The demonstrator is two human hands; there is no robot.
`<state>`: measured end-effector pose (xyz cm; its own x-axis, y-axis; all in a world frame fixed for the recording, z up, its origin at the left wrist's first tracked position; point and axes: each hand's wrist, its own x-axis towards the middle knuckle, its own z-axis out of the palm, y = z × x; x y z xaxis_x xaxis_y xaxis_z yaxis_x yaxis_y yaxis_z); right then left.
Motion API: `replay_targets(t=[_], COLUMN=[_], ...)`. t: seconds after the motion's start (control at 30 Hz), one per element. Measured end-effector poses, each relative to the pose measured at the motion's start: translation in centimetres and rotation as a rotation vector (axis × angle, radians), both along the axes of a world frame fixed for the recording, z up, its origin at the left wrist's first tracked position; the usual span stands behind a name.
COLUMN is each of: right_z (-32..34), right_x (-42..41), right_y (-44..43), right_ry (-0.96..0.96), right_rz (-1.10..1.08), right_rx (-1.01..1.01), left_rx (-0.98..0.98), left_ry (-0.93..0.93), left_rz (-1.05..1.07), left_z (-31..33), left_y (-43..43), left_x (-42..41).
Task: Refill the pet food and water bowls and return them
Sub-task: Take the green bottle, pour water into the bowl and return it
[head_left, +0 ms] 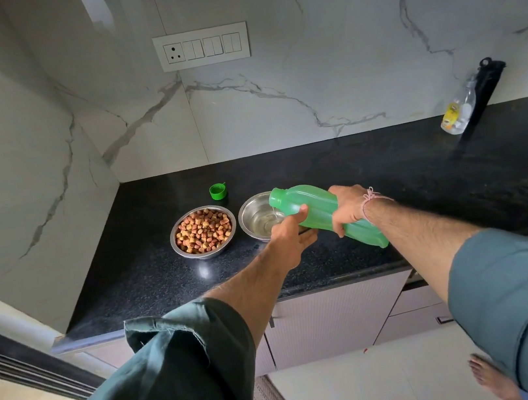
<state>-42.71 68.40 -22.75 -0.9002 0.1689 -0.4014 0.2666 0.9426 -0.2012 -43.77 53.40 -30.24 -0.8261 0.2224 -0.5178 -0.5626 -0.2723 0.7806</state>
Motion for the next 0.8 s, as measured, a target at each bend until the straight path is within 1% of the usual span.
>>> replay_targets(t=[0.47, 0.8], right_z=[1.1, 1.0], right_x=[-0.5, -1.3], right_y=[0.6, 0.9], right_ry=[0.009, 0.015], right_rz=[0.001, 0.007], right_rx=[0.063, 0.113], left_rx=[-0.07, -0.073], left_ry=[-0.017, -0.012], left_rz=[0.005, 0.011], left_z=[0.2, 0.3], left_y=[1.4, 1.7], left_x=[-0.7, -1.2])
